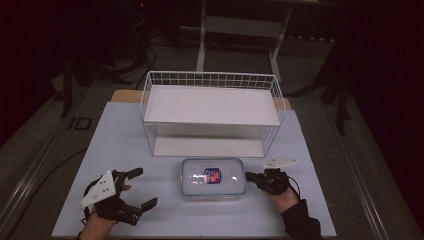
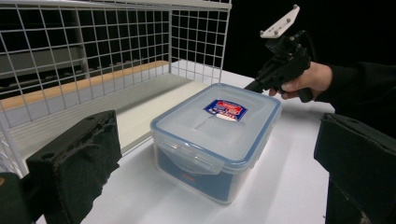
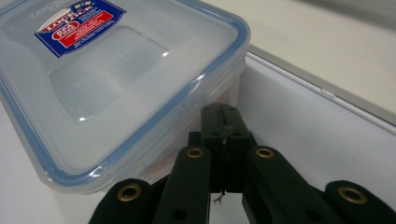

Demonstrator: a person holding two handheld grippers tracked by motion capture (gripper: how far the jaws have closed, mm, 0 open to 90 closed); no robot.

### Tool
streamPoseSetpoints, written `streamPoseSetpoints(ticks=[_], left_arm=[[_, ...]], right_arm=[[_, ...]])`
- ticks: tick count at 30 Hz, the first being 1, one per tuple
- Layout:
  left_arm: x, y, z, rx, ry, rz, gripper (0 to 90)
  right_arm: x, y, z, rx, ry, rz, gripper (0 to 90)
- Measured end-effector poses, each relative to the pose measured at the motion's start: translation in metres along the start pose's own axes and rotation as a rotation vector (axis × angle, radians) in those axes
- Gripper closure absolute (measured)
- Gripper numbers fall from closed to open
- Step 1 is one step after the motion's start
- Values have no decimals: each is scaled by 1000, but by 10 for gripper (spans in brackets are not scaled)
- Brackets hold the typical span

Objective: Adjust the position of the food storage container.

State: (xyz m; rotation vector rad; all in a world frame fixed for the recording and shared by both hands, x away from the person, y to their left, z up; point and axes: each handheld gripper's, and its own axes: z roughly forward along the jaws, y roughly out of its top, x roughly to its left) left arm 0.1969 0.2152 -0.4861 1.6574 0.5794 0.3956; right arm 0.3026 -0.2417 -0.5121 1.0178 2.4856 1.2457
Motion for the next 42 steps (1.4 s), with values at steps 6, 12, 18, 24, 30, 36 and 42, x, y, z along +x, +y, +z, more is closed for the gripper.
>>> streamPoseSetpoints(ticks=[6, 12, 18, 24, 30, 36, 42], left_arm=[[-1, 0, 1, 7, -3, -2, 6], [-1, -1, 1, 9, -9, -3, 6], [-1, -1, 2, 12, -11, -3, 6], [0, -2, 3, 15, -17, -17, 6], [2, -1, 4, 29, -10, -32, 6], [2, -3, 11, 125, 21, -34, 6], [1, 0, 17, 141, 41, -66, 6]], right_arm=[[3, 7, 8, 2, 3, -13, 900], [7, 7, 10, 3, 8, -27, 900], [11, 7, 8, 2, 28, -44, 900], [12, 9, 0, -30, 20, -46, 852], [17, 11, -22, -104, 1, -46, 674], [21, 13, -41, -202, 65, -26, 282], [29, 15, -55, -281, 83, -55, 124]])
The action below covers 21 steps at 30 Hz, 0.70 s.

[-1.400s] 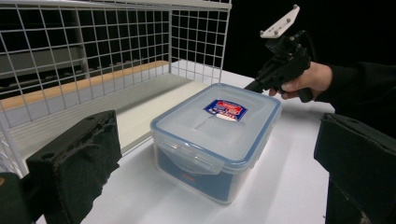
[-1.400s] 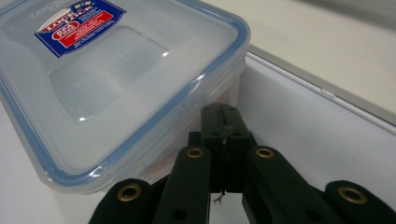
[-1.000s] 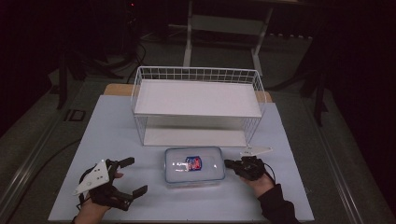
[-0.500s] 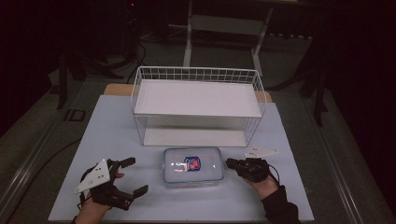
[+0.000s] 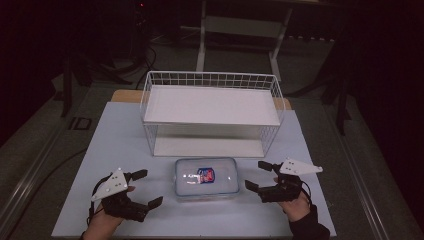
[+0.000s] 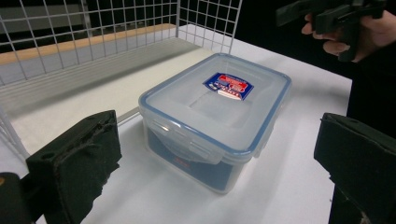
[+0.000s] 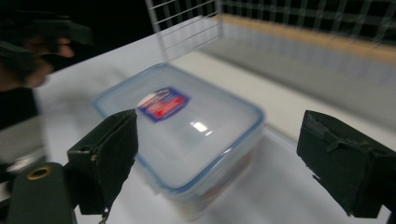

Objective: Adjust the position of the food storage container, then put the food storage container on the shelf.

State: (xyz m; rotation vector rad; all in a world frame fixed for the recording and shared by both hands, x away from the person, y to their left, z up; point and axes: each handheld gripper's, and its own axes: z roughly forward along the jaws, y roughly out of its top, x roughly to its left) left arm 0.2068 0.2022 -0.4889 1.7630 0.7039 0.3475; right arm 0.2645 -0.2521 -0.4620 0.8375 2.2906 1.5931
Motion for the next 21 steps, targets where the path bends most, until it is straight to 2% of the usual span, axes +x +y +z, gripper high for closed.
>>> streamPoseSetpoints(ticks=[2, 3, 4, 8, 10, 12, 14, 17, 21], left_arm=[[0, 3, 1, -11, 2, -15, 6], [-1, 4, 2, -8, -1, -23, 6], [-1, 6, 3, -2, 0, -32, 6], [-1, 14, 7, 13, 2, -48, 6], [0, 18, 9, 22, -2, -59, 6], [0, 25, 13, 39, -15, -77, 6], [1, 29, 17, 57, -21, -95, 6], [1, 36, 23, 60, -43, -141, 6], [-2, 44, 30, 70, -49, -134, 6]], right_arm=[[6, 2, -2, -9, -61, -44, 127], [8, 3, -3, -11, -74, -61, 136], [10, 3, -4, -11, -76, -67, 141], [13, 6, -9, -21, -85, -43, 174], [14, 7, -10, -32, -74, -49, 179], [17, 8, -11, -32, -98, -70, 171], [18, 9, -12, -39, -87, -76, 172], [22, 10, -13, -34, -115, -97, 171], [26, 9, -16, -49, -158, -93, 161]])
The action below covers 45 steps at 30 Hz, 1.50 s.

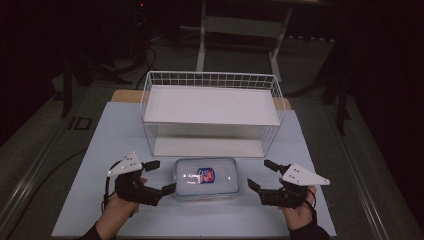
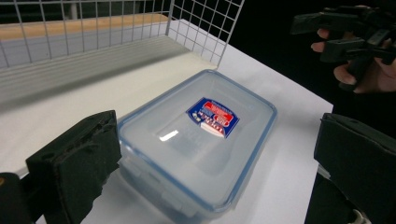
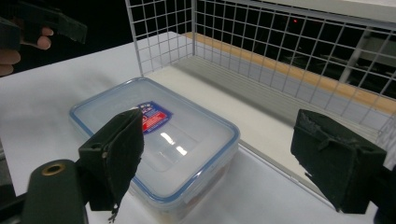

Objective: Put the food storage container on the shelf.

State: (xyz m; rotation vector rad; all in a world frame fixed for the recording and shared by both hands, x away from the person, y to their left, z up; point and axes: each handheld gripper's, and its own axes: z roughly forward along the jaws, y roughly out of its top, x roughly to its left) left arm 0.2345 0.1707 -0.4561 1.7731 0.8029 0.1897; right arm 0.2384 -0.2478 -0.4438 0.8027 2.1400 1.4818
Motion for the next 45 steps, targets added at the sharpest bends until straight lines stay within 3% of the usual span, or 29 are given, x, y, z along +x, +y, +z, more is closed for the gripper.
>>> streamPoseSetpoints(ticks=[3, 7, 9, 11, 15, 18, 20, 22, 26, 32, 34, 35, 36, 39, 45], left_arm=[[2, 5, 6, 15, -7, -19, 6], [10, 5, 16, 48, -16, -45, 6], [16, 4, 21, 65, -33, -77, 6], [22, 1, 27, 91, -22, -115, 6], [33, -8, 37, 137, -35, -231, 6], [39, -14, 42, 180, -47, -299, 6], [46, -19, 46, 210, -63, -393, 6], [51, -23, 49, 237, -69, -454, 17], [57, -27, 52, 261, -75, -554, 134], [68, -36, 55, 275, -164, -688, 292], [69, -38, 55, 280, -174, -700, 350], [73, -42, 57, 290, -201, -715, 396], [74, -44, 58, 303, -210, -707, 427], [80, -46, 55, 285, -241, -741, 484], [80, -47, 55, 278, -245, -725, 495]], right_arm=[[0, 0, -2, -9, -12, 23, 124], [0, -1, -3, -37, 15, 32, 111], [1, 0, -3, -33, 21, 17, 112], [3, 0, -2, -17, 6, 8, 127], [3, -1, 1, -5, 13, 48, 106], [4, -2, 6, 10, -16, 72, 102], [5, -3, 9, 22, -21, 73, 102], [6, -4, 13, 33, -26, 71, 102], [8, -5, 16, 41, -16, 68, 102], [9, -6, 20, 60, -8, 70, 103], [9, -7, 21, 69, -5, 73, 103], [9, -7, 21, 70, -2, 74, 103], [9, -7, 22, 72, -3, 75, 103], [7, -7, 22, 77, -4, 85, 107], [3, -12, 27, 110, 9, 129, 133]])
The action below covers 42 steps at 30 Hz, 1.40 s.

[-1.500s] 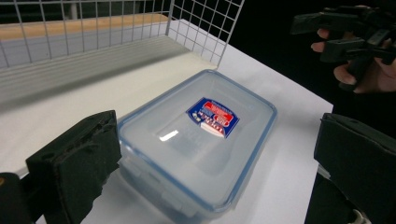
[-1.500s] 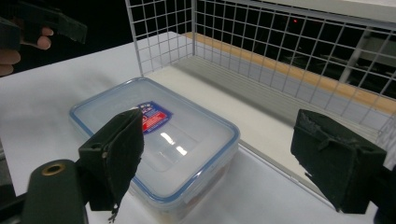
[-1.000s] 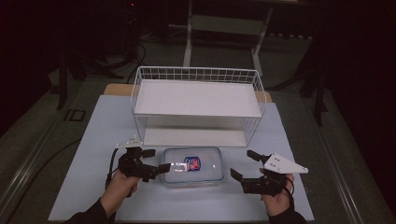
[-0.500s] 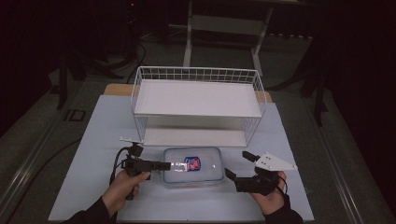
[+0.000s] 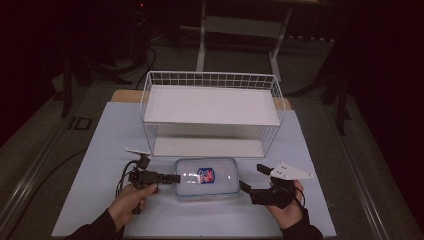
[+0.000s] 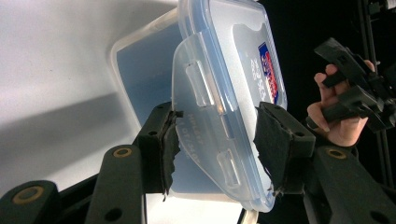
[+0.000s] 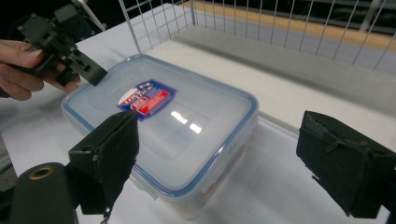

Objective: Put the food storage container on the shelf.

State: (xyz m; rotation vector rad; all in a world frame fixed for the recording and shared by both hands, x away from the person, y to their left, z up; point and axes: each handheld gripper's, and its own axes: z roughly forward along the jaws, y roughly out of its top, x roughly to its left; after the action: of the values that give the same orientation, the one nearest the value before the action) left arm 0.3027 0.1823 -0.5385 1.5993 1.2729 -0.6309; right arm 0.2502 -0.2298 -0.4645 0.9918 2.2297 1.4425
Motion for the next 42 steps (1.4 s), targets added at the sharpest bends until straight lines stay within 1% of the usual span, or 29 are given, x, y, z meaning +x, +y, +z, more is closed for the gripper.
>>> streamPoseSetpoints(ticks=[2, 4, 5, 8, 9, 11, 12, 14, 15, 16, 17, 18, 20, 22, 25, 26, 27, 29, 31, 33, 34, 36, 42], left_arm=[[-2, -1, -1, 2, 3, 19, 502], [-5, -2, -2, 4, 8, 44, 509], [-6, -2, -3, 2, 8, 53, 516], [-10, -4, -4, 10, 7, 98, 527], [-10, -4, -4, 11, 2, 104, 532], [-10, -4, -5, 17, -11, 122, 540], [-10, -5, -6, 18, -11, 131, 545], [-12, -6, -6, 19, -13, 152, 549], [-13, -6, -6, 17, -8, 158, 552], [-14, -7, -6, 17, -7, 175, 553], [-15, -8, -7, 19, -8, 178, 556], [-16, -8, -7, 20, -9, 178, 563], [-17, -10, -8, 21, -8, 198, 568], [-19, -11, -8, 21, -3, 210, 570], [-20, -12, -8, 20, -3, 215, 575], [-21, -13, -9, 19, -2, 219, 576], [-21, -13, -9, 19, -1, 222, 577], [-21, -13, -9, 18, -1, 221, 577], [-22, -15, -8, 6, 4, 218, 577], [-23, -16, -8, -5, 11, 220, 577], [-24, -17, -8, -10, 16, 219, 576], [-25, -18, -8, -20, 18, 214, 575], [-32, -21, -8, -28, 55, 209, 573]], right_arm=[[-2, -2, 5, 25, 18, 26, 133], [-5, -4, 10, 49, 37, 65, 142], [-7, -5, 14, 67, 57, 100, 150], [-14, -8, 22, 101, 90, 169, 183], [-18, -9, 25, 112, 100, 208, 202], [-25, -10, 30, 123, 135, 274, 209], [-27, -10, 31, 127, 141, 296, 227], [-31, -11, 34, 139, 160, 326, 241], [-33, -12, 36, 146, 170, 343, 262], [-34, -12, 38, 153, 184, 353, 271], [-35, -13, 40, 160, 188, 365, 282], [-35, -13, 41, 168, 197, 371, 310], [-35, -15, 43, 181, 210, 374, 329], [-34, -16, 44, 184, 234, 392, 357], [-33, -16, 43, 190, 250, 396, 421], [-34, -16, 43, 192, 259, 399, 441], [-34, -16, 43, 193, 278, 408, 458], [-35, -17, 44, 196, 292, 422, 463], [-36, -17, 44, 201, 296, 422, 470], [-36, -16, 42, 215, 303, 436, 481], [-36, -17, 42, 214, 304, 434, 483], [-37, -17, 41, 215, 306, 444, 487], [-33, -16, 38, 218, 291, 439, 496]])
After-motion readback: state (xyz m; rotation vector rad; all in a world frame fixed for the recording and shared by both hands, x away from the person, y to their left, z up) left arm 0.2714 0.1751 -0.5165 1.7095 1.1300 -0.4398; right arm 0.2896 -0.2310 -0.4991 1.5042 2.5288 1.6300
